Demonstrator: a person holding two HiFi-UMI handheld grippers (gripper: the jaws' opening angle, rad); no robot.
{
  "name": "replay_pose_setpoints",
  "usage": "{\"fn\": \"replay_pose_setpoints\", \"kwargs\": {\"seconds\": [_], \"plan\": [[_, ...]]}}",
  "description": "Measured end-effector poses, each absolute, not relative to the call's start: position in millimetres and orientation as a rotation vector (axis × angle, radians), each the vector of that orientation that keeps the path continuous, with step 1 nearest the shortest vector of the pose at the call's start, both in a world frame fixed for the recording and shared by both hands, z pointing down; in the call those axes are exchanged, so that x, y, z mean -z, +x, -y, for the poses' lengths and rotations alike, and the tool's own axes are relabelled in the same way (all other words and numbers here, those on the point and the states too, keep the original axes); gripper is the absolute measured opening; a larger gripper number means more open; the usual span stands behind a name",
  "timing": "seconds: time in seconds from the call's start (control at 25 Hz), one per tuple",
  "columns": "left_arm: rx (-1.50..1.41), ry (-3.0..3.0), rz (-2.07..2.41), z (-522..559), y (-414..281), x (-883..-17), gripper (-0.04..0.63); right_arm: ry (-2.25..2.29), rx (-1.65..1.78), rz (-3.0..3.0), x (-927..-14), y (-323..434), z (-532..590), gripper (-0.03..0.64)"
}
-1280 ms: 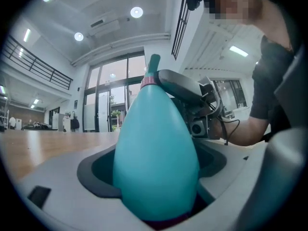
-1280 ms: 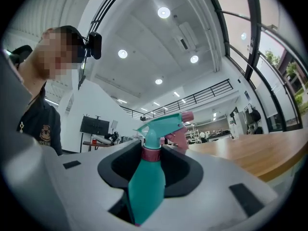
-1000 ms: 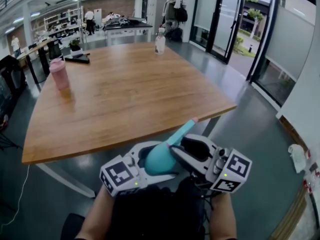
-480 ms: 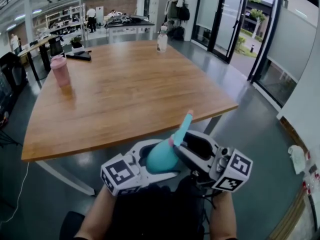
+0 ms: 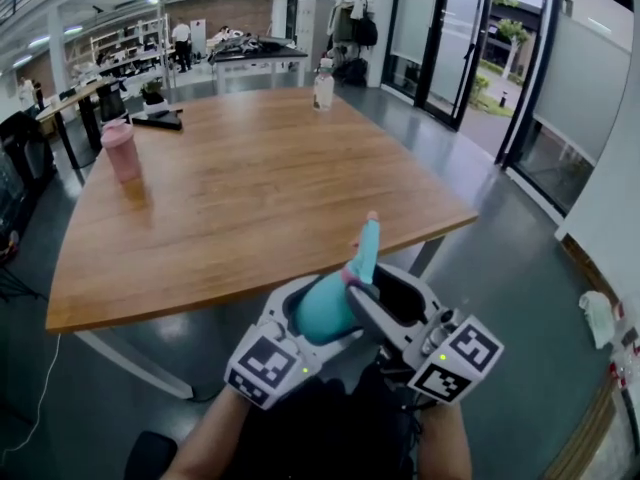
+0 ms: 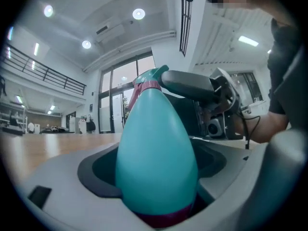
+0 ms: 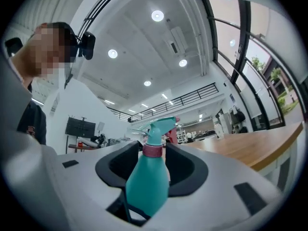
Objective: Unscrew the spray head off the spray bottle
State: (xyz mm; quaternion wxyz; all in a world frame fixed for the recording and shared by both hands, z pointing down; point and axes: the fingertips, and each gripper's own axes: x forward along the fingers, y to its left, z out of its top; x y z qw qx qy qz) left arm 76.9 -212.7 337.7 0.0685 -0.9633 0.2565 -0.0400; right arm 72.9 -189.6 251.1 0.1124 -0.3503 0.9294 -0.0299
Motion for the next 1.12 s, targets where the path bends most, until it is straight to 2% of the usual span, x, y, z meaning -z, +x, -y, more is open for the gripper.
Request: {"fn": "replay_pose_setpoints", "kwargs": {"seconds": [0.28, 0.4, 0.48, 1.12], "plan": [[0.221, -2.786, -0.916, 219.5, 76.5, -347.0, 0.431, -1.217, 0.098, -2.674, -252.2, 72.7, 196.0, 0.172], [0.227, -2.782, -0.917, 220.5, 76.4, -347.4, 0.431, -1.257, 0.09, -2.664, -253.1, 75.8, 199.9, 0.138], [0.235, -2.789, -0.902, 219.3, 76.4, -348.6, 0.431, -1.25, 0.093, -2.671, -254.6, 76.8, 199.9, 0.138], [0.085, -2.984, -0.357, 176.0, 79.5, -340.4, 0.431, -0.684, 0.05, -2.808, -244.2, 67.1, 164.8, 0.13]]}}
